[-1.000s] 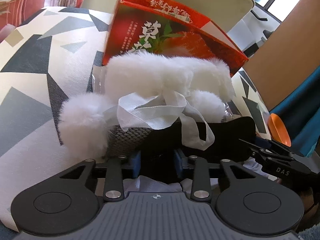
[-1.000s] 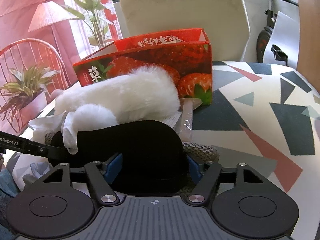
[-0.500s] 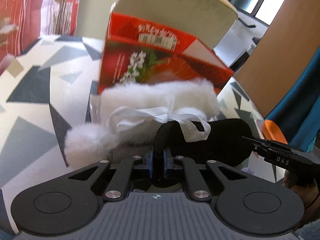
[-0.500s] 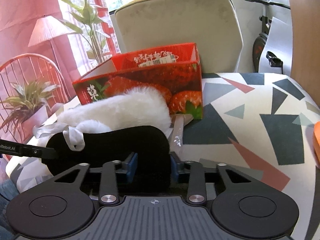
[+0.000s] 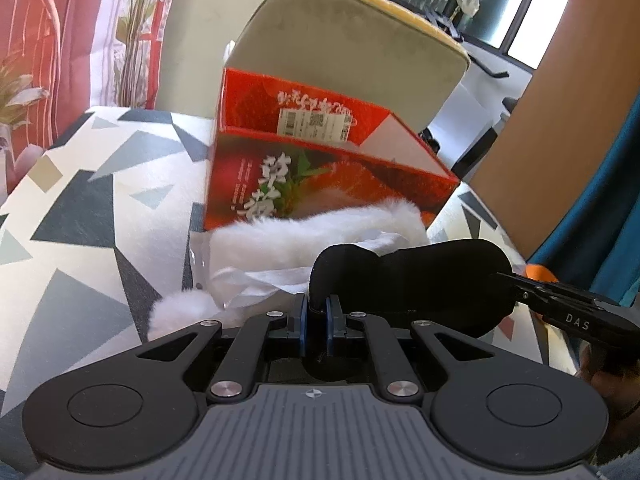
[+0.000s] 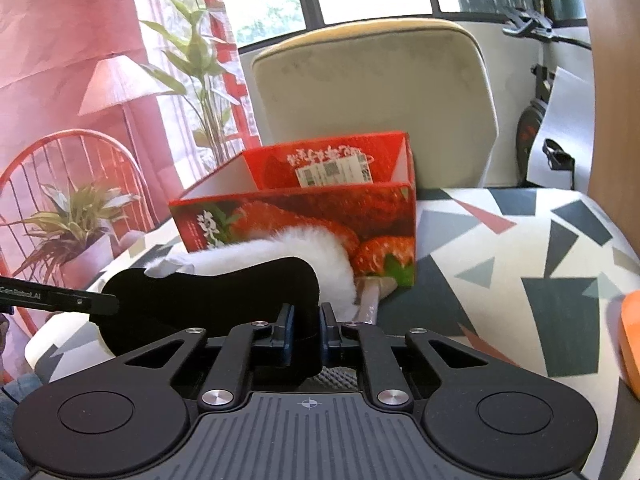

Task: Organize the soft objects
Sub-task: 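Carry the black eye mask over the red box and lower it inside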

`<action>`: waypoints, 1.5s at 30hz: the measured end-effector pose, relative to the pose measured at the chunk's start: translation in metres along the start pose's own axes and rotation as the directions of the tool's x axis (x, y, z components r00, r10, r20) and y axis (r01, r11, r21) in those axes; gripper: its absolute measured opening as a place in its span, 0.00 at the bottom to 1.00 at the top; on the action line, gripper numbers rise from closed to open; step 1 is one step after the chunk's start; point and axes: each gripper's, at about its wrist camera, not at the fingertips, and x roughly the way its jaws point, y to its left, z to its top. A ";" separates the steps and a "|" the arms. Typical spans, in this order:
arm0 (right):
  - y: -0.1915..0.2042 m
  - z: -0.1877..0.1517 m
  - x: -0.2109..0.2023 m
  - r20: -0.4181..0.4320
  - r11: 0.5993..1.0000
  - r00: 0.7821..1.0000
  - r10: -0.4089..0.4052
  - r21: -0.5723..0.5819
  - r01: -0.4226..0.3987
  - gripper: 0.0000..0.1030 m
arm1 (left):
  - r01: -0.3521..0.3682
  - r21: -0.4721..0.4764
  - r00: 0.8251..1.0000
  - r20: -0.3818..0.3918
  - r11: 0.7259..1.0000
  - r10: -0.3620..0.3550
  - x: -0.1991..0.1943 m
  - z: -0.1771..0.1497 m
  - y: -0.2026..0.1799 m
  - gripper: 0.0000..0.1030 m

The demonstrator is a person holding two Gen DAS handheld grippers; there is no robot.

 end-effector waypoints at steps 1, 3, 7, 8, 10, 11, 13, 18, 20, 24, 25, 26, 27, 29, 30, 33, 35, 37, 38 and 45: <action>0.001 0.002 -0.001 0.008 1.000 1.000 0.002 -0.001 -0.002 0.11 | 0.005 0.005 1.000 0.010 1.000 -0.005 -0.002 0.001 -0.001 0.09; 0.002 0.008 -0.005 0.027 1.000 1.000 0.007 -0.001 -0.007 0.11 | 0.019 0.019 0.999 0.029 1.000 -0.019 -0.007 0.006 -0.003 0.09; 0.005 0.022 -0.011 0.062 1.000 0.998 0.021 -0.002 -0.021 0.10 | 0.026 0.038 0.996 0.080 0.999 -0.029 -0.016 0.019 -0.007 0.09; 0.006 0.026 -0.012 0.071 1.000 0.997 0.024 -0.005 -0.024 0.10 | 0.028 0.040 0.995 0.092 0.999 -0.032 -0.019 0.023 -0.008 0.09; 0.007 0.033 -0.013 0.081 0.999 0.996 0.032 -0.010 -0.032 0.10 | 0.026 0.049 0.993 0.113 0.998 -0.031 -0.022 0.030 -0.009 0.09; 0.008 0.038 -0.013 0.086 0.999 0.996 0.037 -0.013 -0.036 0.10 | 0.021 0.055 0.992 0.125 0.998 -0.028 -0.023 0.034 -0.010 0.09; 0.010 0.044 -0.012 0.093 0.999 0.995 0.045 -0.020 -0.043 0.10 | 0.012 0.061 0.990 0.137 0.998 -0.021 -0.024 0.039 -0.011 0.09; 0.017 0.060 -0.006 0.099 0.997 0.994 0.055 -0.054 -0.050 0.10 | 0.003 0.059 0.987 0.158 0.998 -0.013 -0.024 0.050 -0.009 0.09; 0.017 0.067 -0.004 0.101 0.997 0.993 0.066 -0.051 -0.061 0.10 | 0.000 0.066 0.985 0.175 0.998 -0.011 -0.024 0.057 -0.008 0.09; 0.021 0.085 0.003 0.118 0.995 0.990 0.076 -0.068 -0.069 0.09 | -0.031 0.068 0.976 0.217 0.997 0.015 -0.020 0.075 -0.007 0.09; 0.022 0.091 0.007 0.124 0.995 0.989 0.081 -0.074 -0.072 0.09 | -0.034 0.064 0.974 0.228 0.997 0.018 -0.018 0.080 -0.006 0.09; 0.024 0.097 0.010 0.129 0.994 0.988 0.083 -0.080 -0.073 0.09 | -0.038 0.059 0.970 0.241 0.998 0.023 -0.016 0.086 -0.005 0.09; 0.026 0.103 0.014 0.136 0.993 0.987 0.084 -0.091 -0.072 0.09 | -0.043 0.057 0.968 0.251 0.997 0.027 -0.013 0.092 -0.005 0.09; 0.031 0.116 0.023 0.155 0.990 0.985 0.081 -0.123 -0.062 0.09 | -0.053 0.059 0.962 0.271 0.997 0.035 -0.006 0.105 -0.005 0.09; 0.033 0.122 0.028 0.158 0.989 0.984 0.080 -0.133 -0.059 0.09 | -0.059 0.061 0.959 0.280 0.996 0.040 -0.003 0.110 -0.005 0.09; 0.035 0.142 0.046 0.169 0.987 0.983 0.074 -0.152 -0.048 0.09 | -0.093 0.067 0.951 0.303 0.993 0.069 0.011 0.125 -0.004 0.09; 0.034 0.152 0.059 0.177 0.986 0.982 0.060 -0.163 -0.031 0.09 | -0.110 0.060 0.948 0.306 0.992 0.087 0.023 0.134 -0.001 0.09; 0.031 0.161 0.074 0.176 0.986 0.984 0.040 -0.169 -0.010 0.09 | -0.127 0.056 0.947 0.305 0.990 0.104 0.035 0.142 0.002 0.09; 0.029 0.165 0.081 0.176 0.985 0.984 0.030 -0.174 0.002 0.09 | -0.137 0.056 0.946 0.303 0.989 0.113 0.043 0.148 0.003 0.09; 0.010 0.188 0.150 0.130 0.974 0.990 -0.044 -0.214 0.071 0.09 | -0.199 0.061 0.956 0.233 0.978 0.180 0.107 0.177 0.009 0.09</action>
